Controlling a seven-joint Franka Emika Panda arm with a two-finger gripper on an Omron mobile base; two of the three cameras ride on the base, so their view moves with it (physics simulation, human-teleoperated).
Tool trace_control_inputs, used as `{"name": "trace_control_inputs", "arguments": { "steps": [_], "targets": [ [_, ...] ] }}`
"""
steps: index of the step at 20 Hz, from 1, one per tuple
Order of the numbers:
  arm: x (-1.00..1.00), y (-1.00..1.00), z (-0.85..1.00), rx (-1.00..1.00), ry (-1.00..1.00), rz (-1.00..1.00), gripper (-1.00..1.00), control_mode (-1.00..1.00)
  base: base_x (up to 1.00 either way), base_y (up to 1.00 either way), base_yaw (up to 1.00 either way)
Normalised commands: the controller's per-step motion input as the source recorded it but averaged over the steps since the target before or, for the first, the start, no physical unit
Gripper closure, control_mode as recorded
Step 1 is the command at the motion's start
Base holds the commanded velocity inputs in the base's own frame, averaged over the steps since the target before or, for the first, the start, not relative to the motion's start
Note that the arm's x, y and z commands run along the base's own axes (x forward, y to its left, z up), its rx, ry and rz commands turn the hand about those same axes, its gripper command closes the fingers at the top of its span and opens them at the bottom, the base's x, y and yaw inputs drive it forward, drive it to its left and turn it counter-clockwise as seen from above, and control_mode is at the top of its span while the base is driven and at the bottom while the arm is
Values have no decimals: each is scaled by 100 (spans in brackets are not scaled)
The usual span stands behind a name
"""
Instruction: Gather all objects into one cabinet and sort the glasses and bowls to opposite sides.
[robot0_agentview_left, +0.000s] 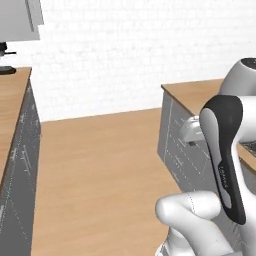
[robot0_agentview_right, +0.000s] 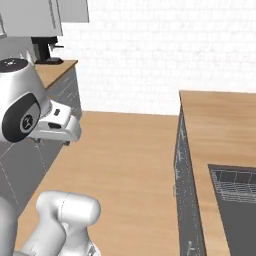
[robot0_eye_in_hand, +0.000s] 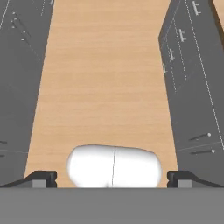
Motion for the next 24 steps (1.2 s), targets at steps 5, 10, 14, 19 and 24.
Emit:
{"name": "trace_control_inputs", "arguments": {
  "steps": [5,10,14,19,24],
  "targets": [
    [0,0,0,0,0,0,-100,100,100,45,-37],
    [0,0,0,0,0,0,-100,100,98,38,-13],
    [0,0,0,0,0,0,-100,100,100,60,0],
    [0,0,0,0,0,0,-100,100,100,60,0],
    [0,0,0,0,0,0,-100,100,100,50,0]
  ]
}}
